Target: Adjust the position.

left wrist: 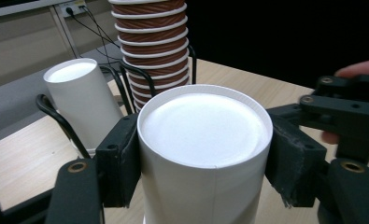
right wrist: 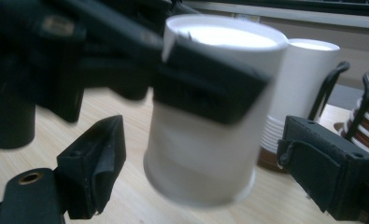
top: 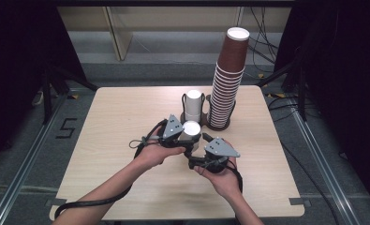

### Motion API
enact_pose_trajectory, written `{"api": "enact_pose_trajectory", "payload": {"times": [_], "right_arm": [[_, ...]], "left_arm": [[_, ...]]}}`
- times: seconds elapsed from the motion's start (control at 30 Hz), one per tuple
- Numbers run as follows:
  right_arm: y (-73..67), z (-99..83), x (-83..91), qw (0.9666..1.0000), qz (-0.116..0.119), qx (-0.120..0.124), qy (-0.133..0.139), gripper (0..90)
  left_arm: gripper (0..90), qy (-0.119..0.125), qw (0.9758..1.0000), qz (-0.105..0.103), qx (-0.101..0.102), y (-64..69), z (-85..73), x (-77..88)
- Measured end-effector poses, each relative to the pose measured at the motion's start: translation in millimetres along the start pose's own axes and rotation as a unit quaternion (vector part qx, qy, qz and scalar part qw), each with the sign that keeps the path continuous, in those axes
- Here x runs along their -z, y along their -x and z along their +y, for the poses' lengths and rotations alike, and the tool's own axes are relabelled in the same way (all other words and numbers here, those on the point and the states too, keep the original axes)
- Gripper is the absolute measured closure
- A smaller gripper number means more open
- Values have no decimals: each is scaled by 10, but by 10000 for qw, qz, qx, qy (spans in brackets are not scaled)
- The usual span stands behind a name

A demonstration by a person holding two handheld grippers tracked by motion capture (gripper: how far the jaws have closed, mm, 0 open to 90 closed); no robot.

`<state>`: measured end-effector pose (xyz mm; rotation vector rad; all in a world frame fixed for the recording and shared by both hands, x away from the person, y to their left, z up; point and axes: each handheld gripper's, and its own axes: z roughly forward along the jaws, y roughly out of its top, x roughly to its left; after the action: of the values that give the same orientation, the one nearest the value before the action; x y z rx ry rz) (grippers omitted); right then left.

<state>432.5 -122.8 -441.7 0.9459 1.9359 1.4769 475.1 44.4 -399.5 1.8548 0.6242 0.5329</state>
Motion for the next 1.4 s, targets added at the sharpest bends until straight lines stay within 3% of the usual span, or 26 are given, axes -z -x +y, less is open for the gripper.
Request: {"api": "enact_pose_trajectory", "payload": {"times": [0.03, 0.13, 0.17, 0.2, 0.4, 0.43, 0.57, 0.67, 0.7, 0.73, 0.77, 0.87, 0.93, 0.97, 1.0, 1.03, 1.13, 1.2, 1.23, 1.4], "right_arm": [[14, 13, -34, 9999, 23, 135, 69, 158], [8, 25, -98, 9998, -63, 186, 72, 166], [39, 30, -128, 9989, -88, 433, 170, 166], [23, 23, -142, 9993, -82, 330, 121, 168], [36, 7, -182, 9995, -107, 268, 149, 198], [12, 3, -173, 9999, -103, 76, 53, 205], [43, 10, -184, 9995, -134, 223, 176, 235], [51, 19, -178, 9996, -117, 199, 171, 249], [34, 20, -170, 9999, -73, 43, 113, 253], [49, 25, -164, 9997, -127, 144, 179, 259], [39, 25, -160, 9998, -58, -1, 186, 264], [45, 35, -135, 9997, -102, -24, 199, 272], [75, 38, -119, 9995, -98, -130, 270, 272], [93, 38, -91, 9995, -169, -187, 169, 272], [113, 28, -87, 9992, -191, -288, 186, 272], [146, 18, -82, 9991, -199, -320, 175, 272], [212, -5, -57, 9987, -289, -402, 115, 272], [310, -36, -12, 9973, -350, -642, 90, 272], [334, -43, 7, 9961, -376, -795, 81, 271], [465, -67, 106, 9939, -420, -1015, 63, 271]], "left_arm": [[337, -2, 10000, -16, -5, 6, 3, 0], [337, 13, 10000, -44, -41, 25, 11, -6], [337, 0, 10000, -48, -74, 28, 14, -5], [337, 0, 10000, -43, -88, 32, 15, -3], [337, 29, 9999, -74, -90, 50, 23, 20], [337, 67, 9999, -74, -75, 60, 30, 33], [336, 90, 9999, -77, -61, 60, 32, 35], [333, 99, 9999, -103, -42, 56, 44, 33], [331, 99, 9999, -103, -42, 56, 44, 33], [328, 146, 9998, -124, 19, 53, 52, 33], [324, 168, 9998, -146, -4, 50, 57, 35], [276, 246, 9995, -187, -31, 54, 65, 43], [204, 318, 9993, -100, -176, 75, 75, 75], [181, 301, 9991, 2, -312, 88, 74, 96], [164, 301, 9991, 2, -312, 88, 74, 96], [147, 324, 9980, 123, -530, 111, 72, 155], [135, 373, 9979, 155, -504, 119, 71, 212], [121, 387, 9974, 201, -565, 117, 46, 299], [107, 385, 9975, 203, -564, 116, 25, 331], [62, 363, 9971, 263, -611, 93, -159, 436]]}}
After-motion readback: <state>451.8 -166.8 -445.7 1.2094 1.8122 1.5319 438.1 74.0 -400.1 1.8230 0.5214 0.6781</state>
